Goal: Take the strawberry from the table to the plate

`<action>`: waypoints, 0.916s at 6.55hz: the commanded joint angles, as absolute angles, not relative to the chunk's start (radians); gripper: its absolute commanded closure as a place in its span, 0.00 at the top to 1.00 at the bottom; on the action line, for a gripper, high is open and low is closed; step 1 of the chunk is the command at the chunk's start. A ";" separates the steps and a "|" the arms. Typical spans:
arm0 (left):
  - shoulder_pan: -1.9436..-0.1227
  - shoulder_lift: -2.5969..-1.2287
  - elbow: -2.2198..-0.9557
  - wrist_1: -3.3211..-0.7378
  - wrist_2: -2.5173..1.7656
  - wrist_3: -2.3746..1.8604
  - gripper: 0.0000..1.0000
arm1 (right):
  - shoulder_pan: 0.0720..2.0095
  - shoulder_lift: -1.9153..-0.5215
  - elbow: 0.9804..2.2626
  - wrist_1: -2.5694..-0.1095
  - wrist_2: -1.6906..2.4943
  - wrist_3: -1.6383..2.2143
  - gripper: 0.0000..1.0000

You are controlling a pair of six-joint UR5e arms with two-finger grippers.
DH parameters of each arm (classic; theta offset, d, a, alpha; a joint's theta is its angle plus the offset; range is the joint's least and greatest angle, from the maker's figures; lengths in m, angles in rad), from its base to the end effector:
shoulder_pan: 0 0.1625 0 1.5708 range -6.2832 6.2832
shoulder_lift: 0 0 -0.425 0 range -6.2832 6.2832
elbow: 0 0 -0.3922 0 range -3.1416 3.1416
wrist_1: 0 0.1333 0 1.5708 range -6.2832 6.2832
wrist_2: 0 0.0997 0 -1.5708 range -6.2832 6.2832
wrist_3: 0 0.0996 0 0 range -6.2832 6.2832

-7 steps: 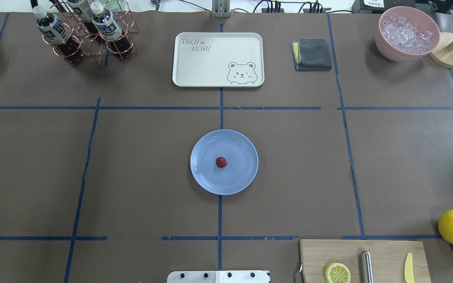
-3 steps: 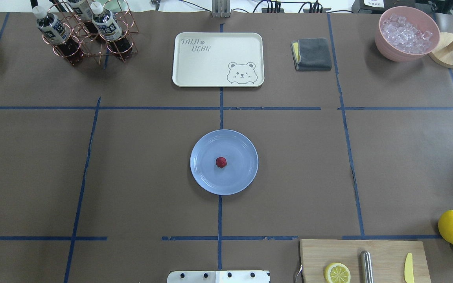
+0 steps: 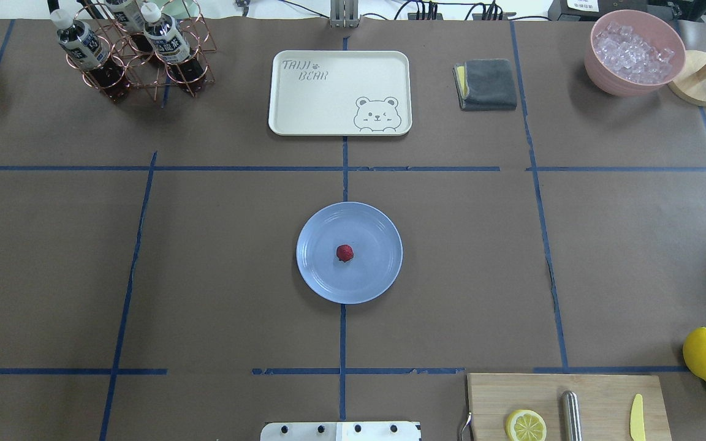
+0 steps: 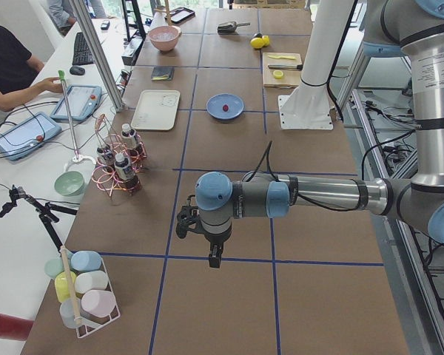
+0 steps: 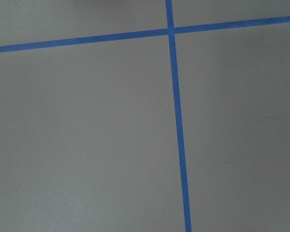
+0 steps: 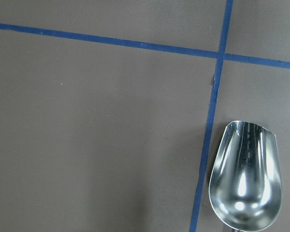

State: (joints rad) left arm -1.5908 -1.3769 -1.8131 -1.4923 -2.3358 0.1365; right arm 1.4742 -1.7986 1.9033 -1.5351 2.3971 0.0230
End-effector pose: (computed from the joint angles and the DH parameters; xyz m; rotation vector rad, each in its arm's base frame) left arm -0.0725 -0.4060 0.6354 0.0313 0.7652 0.0992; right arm 0.0210 -0.4062 0.5884 0.0828 -0.8318 -0.1273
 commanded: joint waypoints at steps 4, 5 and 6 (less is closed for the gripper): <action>-1.591 -1.376 -1.813 -1.493 -2.347 0.137 1.00 | 1.474 -1.799 1.904 -1.531 2.398 0.023 1.00; -1.591 -1.377 -1.815 -1.493 -2.347 0.137 1.00 | 1.474 -1.801 1.904 -1.531 2.398 0.021 1.00; -1.591 -1.376 -1.815 -1.493 -2.347 0.137 1.00 | 1.474 -1.799 1.904 -1.529 2.398 0.021 1.00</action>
State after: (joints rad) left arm -1.5907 -1.3768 -1.8143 -1.4926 -2.3461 0.1365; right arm 1.4741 -1.8001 1.9035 -1.5306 2.3977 0.0218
